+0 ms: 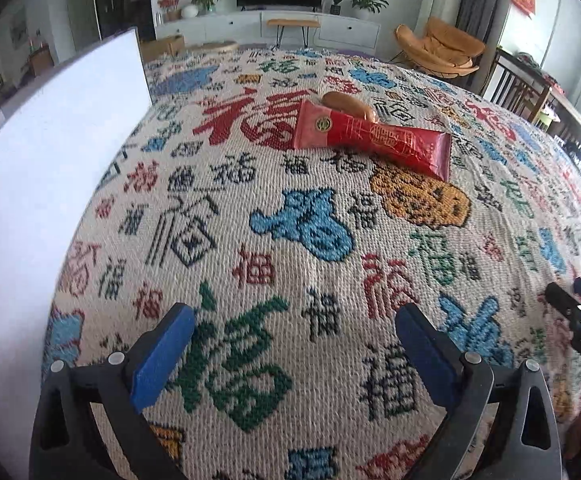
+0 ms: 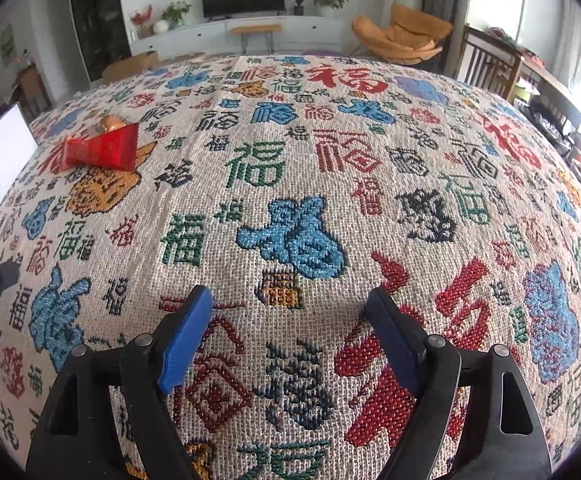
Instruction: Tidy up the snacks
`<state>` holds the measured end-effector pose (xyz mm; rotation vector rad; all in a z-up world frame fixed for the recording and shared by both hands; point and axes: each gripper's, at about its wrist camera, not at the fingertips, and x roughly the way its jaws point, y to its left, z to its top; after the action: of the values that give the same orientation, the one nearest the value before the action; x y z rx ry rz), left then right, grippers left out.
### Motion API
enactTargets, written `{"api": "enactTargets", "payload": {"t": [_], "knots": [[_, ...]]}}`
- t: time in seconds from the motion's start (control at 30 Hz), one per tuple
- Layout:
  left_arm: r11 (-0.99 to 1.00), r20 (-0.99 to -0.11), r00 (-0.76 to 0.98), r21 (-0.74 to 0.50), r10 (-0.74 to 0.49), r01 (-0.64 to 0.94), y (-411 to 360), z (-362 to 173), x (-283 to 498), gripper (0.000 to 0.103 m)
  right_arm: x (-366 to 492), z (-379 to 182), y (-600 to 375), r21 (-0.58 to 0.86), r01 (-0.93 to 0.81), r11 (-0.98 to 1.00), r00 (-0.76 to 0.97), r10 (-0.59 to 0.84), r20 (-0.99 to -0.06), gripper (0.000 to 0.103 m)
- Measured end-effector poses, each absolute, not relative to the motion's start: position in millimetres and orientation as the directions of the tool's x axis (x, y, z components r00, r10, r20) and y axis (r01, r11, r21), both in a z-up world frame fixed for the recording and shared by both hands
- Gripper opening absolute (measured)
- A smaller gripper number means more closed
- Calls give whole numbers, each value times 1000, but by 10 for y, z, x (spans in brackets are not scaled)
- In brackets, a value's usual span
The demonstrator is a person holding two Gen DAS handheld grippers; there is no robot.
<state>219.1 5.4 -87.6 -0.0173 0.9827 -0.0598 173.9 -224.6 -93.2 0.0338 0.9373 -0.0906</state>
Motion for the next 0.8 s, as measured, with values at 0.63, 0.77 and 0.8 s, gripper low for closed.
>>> {"api": "enactTargets", "payload": {"t": [0.63,0.77,0.8], "knots": [[999,-813,581,-16,-39,45,29,-930,2194,103,1725,-932,-2245,-13,95,995,589,-67,-805,83],[999,-813,581,-16,-39,45,25,-931,2193,103,1722,-934,-2244,-14,96,995,589,-68,-805,83],[999,-813,581,-16,-39,45,26,-930,2193,103,1720,-934,-2244,-14,96,995,589,-68,-805,83]]}}
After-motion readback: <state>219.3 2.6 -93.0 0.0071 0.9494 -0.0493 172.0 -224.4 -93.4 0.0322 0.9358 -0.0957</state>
